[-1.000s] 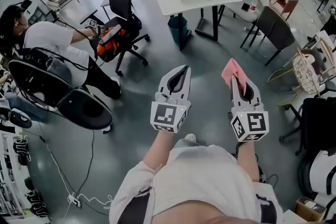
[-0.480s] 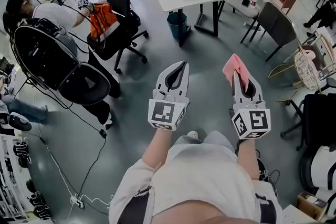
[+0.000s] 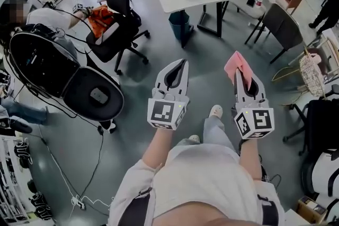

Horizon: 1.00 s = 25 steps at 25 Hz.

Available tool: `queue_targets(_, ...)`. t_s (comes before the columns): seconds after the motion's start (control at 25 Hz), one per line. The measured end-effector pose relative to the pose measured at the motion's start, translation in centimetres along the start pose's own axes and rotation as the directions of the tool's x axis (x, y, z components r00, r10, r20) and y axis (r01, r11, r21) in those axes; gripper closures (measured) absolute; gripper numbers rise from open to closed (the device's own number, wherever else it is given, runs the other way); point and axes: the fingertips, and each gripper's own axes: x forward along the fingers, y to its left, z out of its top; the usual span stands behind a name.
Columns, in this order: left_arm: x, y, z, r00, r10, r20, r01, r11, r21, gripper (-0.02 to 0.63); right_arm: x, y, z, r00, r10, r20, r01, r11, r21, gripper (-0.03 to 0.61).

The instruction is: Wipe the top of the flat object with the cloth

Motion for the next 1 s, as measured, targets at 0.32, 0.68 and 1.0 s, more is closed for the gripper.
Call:
queue_targets(0.32, 7.7, 2.5, 0.0, 0.999, 0.049, 0.005, -0.049, 0.999, -0.007, 0.601, 7.3, -4.8, 1.0, 0.999, 0.042, 0.0, -0.042, 0.999, 0.006, 0.549)
queue_targets(0.68, 17.2, 3.3, -0.3, 0.995, 0.097, 0.008, -0.097, 0.995, -0.013, 0.601, 14.7, -11.6, 1.9, 0.995, 0.098, -0.007, -0.098, 0.995, -0.002, 0.549)
queue_targets(1.0, 24.2, 2.9, -1.0, 0.989, 0.146, 0.025, -0.146, 0.989, -0.005, 0.601, 19.6, -17.1, 1.6, 0.987, 0.161, -0.005, -0.161, 0.987, 0.01, 0.549)
